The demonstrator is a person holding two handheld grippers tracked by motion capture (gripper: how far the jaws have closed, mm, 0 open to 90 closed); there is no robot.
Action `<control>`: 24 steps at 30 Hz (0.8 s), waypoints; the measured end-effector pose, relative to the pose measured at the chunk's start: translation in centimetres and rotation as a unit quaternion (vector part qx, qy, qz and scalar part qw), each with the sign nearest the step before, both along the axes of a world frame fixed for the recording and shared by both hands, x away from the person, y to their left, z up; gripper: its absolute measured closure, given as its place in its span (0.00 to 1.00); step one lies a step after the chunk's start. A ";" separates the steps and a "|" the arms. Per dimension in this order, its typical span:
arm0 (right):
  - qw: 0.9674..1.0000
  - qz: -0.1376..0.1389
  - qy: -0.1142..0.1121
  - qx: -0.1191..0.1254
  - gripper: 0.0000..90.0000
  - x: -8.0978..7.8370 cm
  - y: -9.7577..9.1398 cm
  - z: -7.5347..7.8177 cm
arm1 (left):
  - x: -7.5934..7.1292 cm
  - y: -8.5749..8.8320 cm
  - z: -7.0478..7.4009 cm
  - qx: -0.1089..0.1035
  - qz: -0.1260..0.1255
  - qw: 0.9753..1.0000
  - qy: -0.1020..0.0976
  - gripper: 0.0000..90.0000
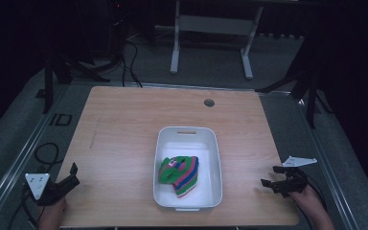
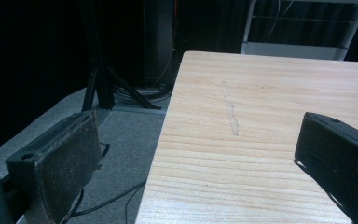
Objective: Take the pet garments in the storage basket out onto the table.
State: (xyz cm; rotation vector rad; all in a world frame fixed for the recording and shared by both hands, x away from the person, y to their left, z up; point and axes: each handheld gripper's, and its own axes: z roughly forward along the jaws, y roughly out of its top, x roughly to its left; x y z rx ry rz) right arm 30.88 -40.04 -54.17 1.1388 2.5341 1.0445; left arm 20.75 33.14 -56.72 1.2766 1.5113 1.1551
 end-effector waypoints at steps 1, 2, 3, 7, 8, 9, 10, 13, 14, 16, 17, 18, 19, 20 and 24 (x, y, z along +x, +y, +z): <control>1.000 0.016 0.000 -0.008 0.14 -0.1 0.4 0.0 | 0.0 0.0 0.0 0.000 0.000 1.000 0.000 0.01; 1.000 0.028 0.003 -0.014 0.14 -0.2 0.7 0.0 | 0.0 0.0 0.0 0.001 -0.001 1.000 0.000 0.01; 0.999 0.045 0.007 -0.018 0.14 -0.4 1.1 0.0 | 0.0 0.0 0.0 0.000 -0.001 1.000 0.001 0.01; 0.995 0.090 0.018 -0.033 0.14 -0.6 2.3 -0.1 | 0.0 0.0 0.0 -0.001 -0.002 1.000 0.001 0.01; 0.994 0.097 0.019 -0.036 0.14 -0.7 2.6 -0.1 | 0.0 0.0 0.0 -0.001 -0.002 1.000 0.001 0.01; 0.994 0.104 0.018 -0.041 0.14 -0.7 2.9 -0.1 | 0.0 0.0 0.0 -0.002 -0.002 1.000 0.002 0.01; 0.992 0.115 0.018 -0.050 0.14 -0.9 3.2 -0.1 | 0.0 0.1 0.0 -0.002 -0.002 1.000 0.001 0.01; 0.989 0.136 0.025 -0.059 0.14 -1.0 4.4 0.2 | 0.0 0.1 0.0 -0.004 -0.003 1.000 0.001 0.01; 0.988 0.143 0.027 -0.057 0.14 -1.0 4.6 0.3 | 0.0 0.1 0.0 -0.004 -0.002 1.000 0.000 0.01; 0.985 0.159 0.019 -0.060 0.16 -1.0 5.2 0.8 | 0.0 0.0 0.0 0.000 -0.005 1.000 0.000 0.01; 0.984 0.165 0.021 -0.057 0.16 -1.0 5.5 0.9 | 0.0 -0.1 0.0 0.004 -0.006 1.000 0.001 0.01; 0.983 0.171 0.022 -0.058 0.16 -1.0 5.8 1.1 | 0.0 -0.1 0.0 0.005 -0.007 1.000 0.001 0.01; 0.982 0.179 0.022 -0.058 0.16 -0.9 6.1 1.3 | 0.0 -0.1 0.0 0.004 -0.007 1.000 0.001 0.01; 0.981 0.186 0.023 -0.059 0.16 -0.9 6.4 1.5 | 0.0 0.0 0.0 0.003 -0.007 1.000 0.001 0.01; 0.975 0.208 0.025 -0.069 0.16 -0.8 7.6 2.4 | 0.0 0.0 0.0 -0.001 -0.006 1.000 0.001 0.01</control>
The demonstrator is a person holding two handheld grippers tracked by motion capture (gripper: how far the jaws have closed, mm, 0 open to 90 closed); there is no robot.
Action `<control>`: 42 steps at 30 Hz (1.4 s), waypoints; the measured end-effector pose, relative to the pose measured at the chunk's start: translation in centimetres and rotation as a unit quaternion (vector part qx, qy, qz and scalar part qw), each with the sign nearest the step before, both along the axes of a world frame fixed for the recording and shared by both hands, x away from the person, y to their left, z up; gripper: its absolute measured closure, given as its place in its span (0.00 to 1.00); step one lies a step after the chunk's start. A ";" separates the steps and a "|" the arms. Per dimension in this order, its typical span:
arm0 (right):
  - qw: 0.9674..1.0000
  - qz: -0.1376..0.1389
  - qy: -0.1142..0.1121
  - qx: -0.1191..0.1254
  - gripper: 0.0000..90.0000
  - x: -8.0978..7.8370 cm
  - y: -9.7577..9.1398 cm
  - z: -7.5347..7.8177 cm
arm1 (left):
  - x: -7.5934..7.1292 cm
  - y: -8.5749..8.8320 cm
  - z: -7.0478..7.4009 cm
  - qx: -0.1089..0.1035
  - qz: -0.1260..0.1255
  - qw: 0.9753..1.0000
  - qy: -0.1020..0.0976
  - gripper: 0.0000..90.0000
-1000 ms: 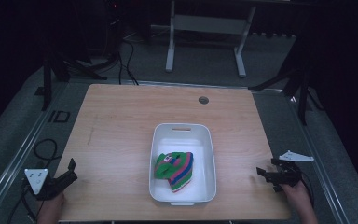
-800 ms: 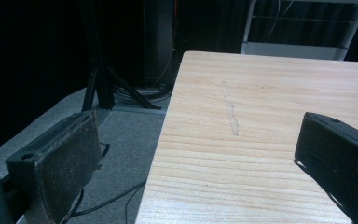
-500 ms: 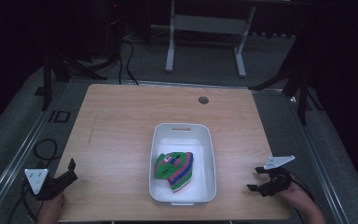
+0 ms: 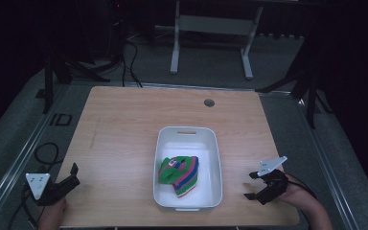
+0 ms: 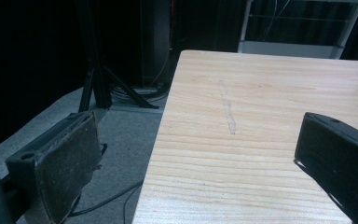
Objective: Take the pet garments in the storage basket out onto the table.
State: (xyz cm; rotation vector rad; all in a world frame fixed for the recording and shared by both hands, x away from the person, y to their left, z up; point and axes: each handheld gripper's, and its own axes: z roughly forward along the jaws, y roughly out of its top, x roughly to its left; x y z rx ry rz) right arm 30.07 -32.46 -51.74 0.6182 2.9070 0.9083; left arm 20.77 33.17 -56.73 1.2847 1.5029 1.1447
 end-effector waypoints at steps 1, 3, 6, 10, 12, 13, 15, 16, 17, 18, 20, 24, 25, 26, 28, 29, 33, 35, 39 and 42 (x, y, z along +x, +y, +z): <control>1.000 0.007 -0.003 -0.004 0.16 0.0 0.3 0.3 | 0.0 0.0 0.0 0.000 0.000 1.000 0.000 0.01; 1.000 0.014 -0.014 -0.014 0.16 0.0 0.9 0.8 | 0.0 0.0 0.0 0.000 -0.001 1.000 0.000 0.01; 1.000 0.023 -0.008 -0.015 0.16 0.2 1.5 1.7 | 0.0 0.0 0.0 0.000 -0.001 1.000 0.000 0.01; 0.999 0.036 -0.009 -0.003 0.16 0.4 2.5 3.1 | 0.0 0.0 0.0 0.000 0.000 1.000 0.000 0.01; 0.999 0.040 -0.014 0.003 0.14 0.4 2.9 3.8 | 0.0 0.0 0.0 0.000 0.001 1.000 0.000 0.01; 0.999 0.043 -0.018 0.006 0.15 0.4 3.0 4.1 | 0.0 0.0 0.0 0.000 0.001 1.000 0.000 0.01; 0.998 0.047 -0.027 0.013 0.14 0.5 3.6 5.0 | 0.0 0.0 0.0 0.000 0.000 1.000 0.000 0.01; 0.998 0.049 -0.028 0.016 0.14 0.5 3.8 5.4 | 0.0 0.0 0.0 0.000 0.000 1.000 0.000 0.01; 0.998 0.051 -0.030 0.018 0.14 0.6 4.1 5.8 | 0.0 0.0 0.0 0.000 0.000 1.000 0.000 0.01; 0.998 0.053 -0.034 0.019 0.14 0.6 4.3 6.1 | 0.0 0.0 0.0 0.000 0.000 1.000 0.001 0.01; 0.997 0.062 -0.034 0.023 0.14 0.7 4.9 6.8 | 0.0 0.0 0.0 0.000 0.000 1.000 0.000 0.01; 0.996 0.076 -0.045 0.007 0.16 0.9 6.3 8.0 | 0.0 0.0 0.0 0.000 -0.001 1.000 0.000 0.01; 0.996 0.079 -0.044 0.006 0.16 0.9 6.6 8.3 | 0.0 0.0 0.0 0.000 -0.001 1.000 0.000 0.01; 0.995 0.085 -0.043 0.007 0.16 1.0 6.9 8.5 | 0.0 0.0 0.0 0.000 -0.001 1.000 0.000 0.01; 0.995 0.088 -0.042 0.009 0.16 1.0 7.3 8.7 | 0.0 0.0 0.0 0.000 -0.001 1.000 0.000 0.01; 0.995 0.094 -0.037 0.015 0.16 1.2 8.0 9.2 | 0.0 0.0 0.0 0.000 -0.002 1.000 0.001 0.01; 0.993 0.108 -0.036 0.019 0.16 1.4 9.7 9.8 | 0.0 0.0 0.0 -0.001 -0.003 1.000 0.000 0.01; 0.993 0.111 -0.031 0.022 0.15 1.6 10.4 9.8 | 0.0 0.0 0.0 0.000 -0.004 1.000 0.000 0.01; 0.992 0.120 -0.019 0.019 0.14 2.0 12.1 9.5 | 0.0 0.0 0.0 -0.001 -0.004 1.000 0.001 0.01; 0.991 0.130 -0.012 0.019 0.14 2.2 13.2 9.1 | 0.0 0.0 0.0 -0.001 -0.005 1.000 0.001 0.01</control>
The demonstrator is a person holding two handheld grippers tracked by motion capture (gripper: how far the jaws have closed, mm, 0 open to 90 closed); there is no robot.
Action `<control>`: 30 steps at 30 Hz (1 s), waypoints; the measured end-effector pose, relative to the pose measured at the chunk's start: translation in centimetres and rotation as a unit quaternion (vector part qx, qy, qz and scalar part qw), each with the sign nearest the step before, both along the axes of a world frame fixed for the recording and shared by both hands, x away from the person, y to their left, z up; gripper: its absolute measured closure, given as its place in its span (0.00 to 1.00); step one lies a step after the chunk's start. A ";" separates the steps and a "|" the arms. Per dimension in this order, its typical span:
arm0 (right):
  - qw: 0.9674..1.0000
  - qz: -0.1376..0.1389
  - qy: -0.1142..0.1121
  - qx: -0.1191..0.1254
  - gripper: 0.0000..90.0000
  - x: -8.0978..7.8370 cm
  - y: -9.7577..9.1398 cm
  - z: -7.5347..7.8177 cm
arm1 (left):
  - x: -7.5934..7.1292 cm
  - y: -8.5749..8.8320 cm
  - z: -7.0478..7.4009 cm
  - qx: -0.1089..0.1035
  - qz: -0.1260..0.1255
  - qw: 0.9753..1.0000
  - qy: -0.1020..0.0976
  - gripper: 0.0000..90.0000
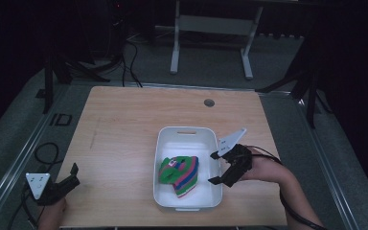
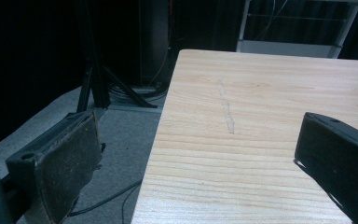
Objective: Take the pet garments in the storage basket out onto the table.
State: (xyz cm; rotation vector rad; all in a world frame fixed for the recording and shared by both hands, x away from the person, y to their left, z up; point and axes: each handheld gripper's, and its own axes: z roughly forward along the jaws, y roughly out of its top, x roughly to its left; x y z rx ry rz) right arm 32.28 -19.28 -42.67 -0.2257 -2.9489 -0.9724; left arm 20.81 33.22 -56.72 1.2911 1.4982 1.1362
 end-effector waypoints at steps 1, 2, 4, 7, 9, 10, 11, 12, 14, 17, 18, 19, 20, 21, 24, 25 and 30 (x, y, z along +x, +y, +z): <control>1.000 0.001 0.000 -0.001 0.14 0.1 0.4 -0.2 | 0.0 0.0 0.0 0.000 0.000 1.000 0.000 0.01; 1.000 0.001 0.002 0.000 0.14 0.1 0.6 -0.3 | 0.0 0.0 0.0 0.000 0.000 1.000 0.001 0.01; 1.000 0.005 0.006 -0.003 0.14 0.4 1.4 -0.6 | 0.0 0.0 0.0 0.000 0.001 1.000 0.001 0.01; 1.000 0.010 0.007 -0.007 0.14 0.5 2.0 -0.9 | 0.0 0.0 0.0 0.000 0.001 1.000 0.001 0.01; 1.000 0.013 0.004 -0.014 0.14 0.8 3.1 -1.4 | 0.0 0.0 0.0 0.000 0.000 1.000 0.001 0.01; 1.000 0.012 0.005 -0.016 0.14 0.9 3.5 -1.6 | 0.0 0.0 0.0 0.000 0.000 1.000 0.001 0.01; 1.000 0.012 0.007 -0.015 0.15 1.0 3.8 -1.8 | 0.0 0.0 0.0 0.000 0.000 1.000 0.001 0.01; 1.000 0.015 0.010 -0.016 0.15 1.1 4.1 -2.0 | 0.0 0.0 0.0 0.000 0.000 1.000 0.001 0.01; 1.000 0.018 0.004 -0.024 0.15 1.2 4.9 -2.4 | 0.0 0.0 0.0 0.000 0.000 1.000 0.000 0.01; 0.999 0.019 0.007 -0.027 0.16 1.4 5.8 -3.0 | 0.0 0.0 0.0 0.000 0.000 1.000 0.001 0.01; 0.999 0.021 0.005 -0.031 0.16 1.5 6.3 -3.2 | 0.0 0.0 0.0 0.000 0.000 1.000 0.001 0.01; 0.999 0.022 0.008 -0.033 0.16 1.5 6.7 -3.4 | 0.0 0.0 0.0 0.000 -0.001 1.000 0.000 0.01; 0.999 0.024 0.009 -0.035 0.16 1.6 6.9 -3.6 | 0.0 0.0 0.0 0.000 -0.001 1.000 0.000 0.01; 0.999 0.026 0.008 -0.037 0.16 1.6 7.4 -3.9 | 0.0 0.0 0.0 0.000 -0.001 1.000 0.000 0.01; 0.999 0.032 0.007 -0.042 0.16 1.8 8.4 -4.3 | 0.0 0.0 0.0 -0.001 -0.001 1.000 0.001 0.01; 0.998 0.034 0.006 -0.046 0.16 1.8 8.9 -4.6 | 0.0 0.0 0.0 -0.001 -0.001 1.000 0.001 0.01; 0.997 0.038 0.003 -0.061 0.16 2.2 10.6 -5.5 | 0.0 0.0 0.0 -0.002 -0.001 1.000 0.000 0.01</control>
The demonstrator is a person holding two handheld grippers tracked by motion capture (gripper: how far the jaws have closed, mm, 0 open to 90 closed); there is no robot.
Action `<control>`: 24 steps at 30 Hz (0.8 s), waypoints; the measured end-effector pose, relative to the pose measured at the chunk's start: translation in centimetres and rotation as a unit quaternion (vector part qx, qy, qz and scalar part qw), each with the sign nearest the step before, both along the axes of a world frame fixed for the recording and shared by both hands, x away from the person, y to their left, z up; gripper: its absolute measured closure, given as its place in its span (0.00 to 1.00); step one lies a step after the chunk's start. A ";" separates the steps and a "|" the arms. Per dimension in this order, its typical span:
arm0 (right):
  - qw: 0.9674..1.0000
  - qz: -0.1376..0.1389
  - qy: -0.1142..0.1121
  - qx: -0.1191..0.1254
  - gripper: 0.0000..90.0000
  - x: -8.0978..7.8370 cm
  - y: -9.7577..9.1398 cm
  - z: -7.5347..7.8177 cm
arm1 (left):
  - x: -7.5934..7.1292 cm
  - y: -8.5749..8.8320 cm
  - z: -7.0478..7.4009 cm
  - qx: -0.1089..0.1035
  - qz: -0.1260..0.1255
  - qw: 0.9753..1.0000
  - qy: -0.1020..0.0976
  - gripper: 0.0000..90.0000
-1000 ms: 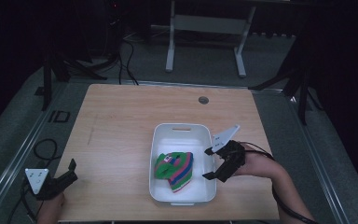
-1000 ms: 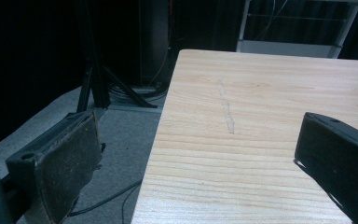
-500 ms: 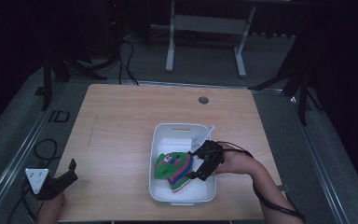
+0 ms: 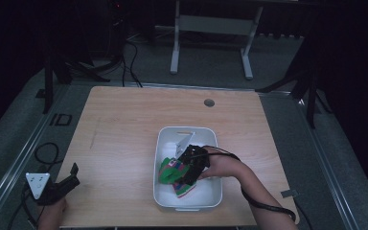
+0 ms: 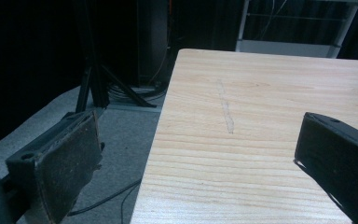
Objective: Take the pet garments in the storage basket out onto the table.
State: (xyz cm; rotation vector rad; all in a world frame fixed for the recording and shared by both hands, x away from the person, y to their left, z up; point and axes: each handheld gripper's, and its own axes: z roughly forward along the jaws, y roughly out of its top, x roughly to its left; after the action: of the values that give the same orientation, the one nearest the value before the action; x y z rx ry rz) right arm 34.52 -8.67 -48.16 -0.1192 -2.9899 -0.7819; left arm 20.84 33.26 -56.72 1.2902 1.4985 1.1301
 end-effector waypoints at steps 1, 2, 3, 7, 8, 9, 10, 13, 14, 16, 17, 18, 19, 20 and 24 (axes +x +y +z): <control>1.000 0.001 -0.002 -0.005 0.16 0.0 0.3 -0.2 | 0.0 0.0 0.0 0.000 0.000 1.000 0.000 0.01; 1.000 0.002 -0.007 -0.010 0.16 0.1 0.6 -0.4 | 0.0 0.0 0.0 0.000 0.000 1.000 0.000 0.01; 1.000 0.002 -0.007 -0.010 0.16 0.1 0.6 -0.4 | 0.0 0.0 0.0 0.000 0.000 1.000 0.000 0.01; 1.000 0.003 -0.011 -0.025 0.20 0.0 1.9 -1.2 | 0.0 0.0 0.0 0.000 0.000 1.000 0.000 0.01; 1.000 0.003 -0.012 -0.025 0.20 0.1 2.0 -1.4 | 0.0 0.0 0.0 0.000 0.000 1.000 0.000 0.01; 1.000 0.002 -0.010 -0.028 0.20 0.1 2.2 -1.6 | 0.0 0.0 0.0 0.000 0.000 1.000 0.000 0.01; 1.000 0.000 -0.010 -0.030 0.23 0.1 2.3 -1.7 | 0.0 0.0 0.0 -0.001 0.000 1.000 0.000 0.01; 0.999 0.004 -0.009 -0.041 0.24 0.1 2.6 -2.4 | -0.1 0.1 0.0 -0.008 0.000 1.000 -0.001 0.01; 0.999 0.004 -0.009 -0.041 0.24 0.1 2.6 -2.4 | -0.1 0.1 0.0 -0.008 0.000 1.000 -0.001 0.01; 0.998 0.004 -0.020 -0.054 0.28 -0.1 2.9 -2.9 | -0.1 0.2 0.0 -0.009 0.001 1.000 -0.001 0.01; 0.998 0.007 -0.028 -0.059 0.38 -0.3 3.0 -3.1 | -0.1 0.2 0.0 -0.008 0.001 1.000 0.000 0.01; 0.997 0.010 -0.046 -0.059 0.53 -0.5 2.9 -2.9 | 0.0 0.1 0.0 -0.007 0.000 1.000 -0.001 0.01; 0.997 0.008 -0.054 -0.057 0.62 -0.5 2.9 -2.8 | 0.0 0.1 0.0 -0.007 0.000 1.000 -0.001 0.01; 0.997 0.002 -0.055 -0.055 0.73 -0.5 2.8 -2.5 | 0.0 0.1 0.0 -0.006 -0.001 1.000 0.000 0.01; 0.998 0.005 -0.056 -0.039 0.82 -0.5 2.2 -1.3 | 0.0 0.1 0.0 -0.006 -0.001 1.000 0.000 0.01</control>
State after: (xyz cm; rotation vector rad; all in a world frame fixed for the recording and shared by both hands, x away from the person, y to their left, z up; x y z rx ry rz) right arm 34.01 -6.52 -49.49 -0.0653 -3.1248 -0.6928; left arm 20.81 33.39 -56.71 1.2832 1.5021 1.1192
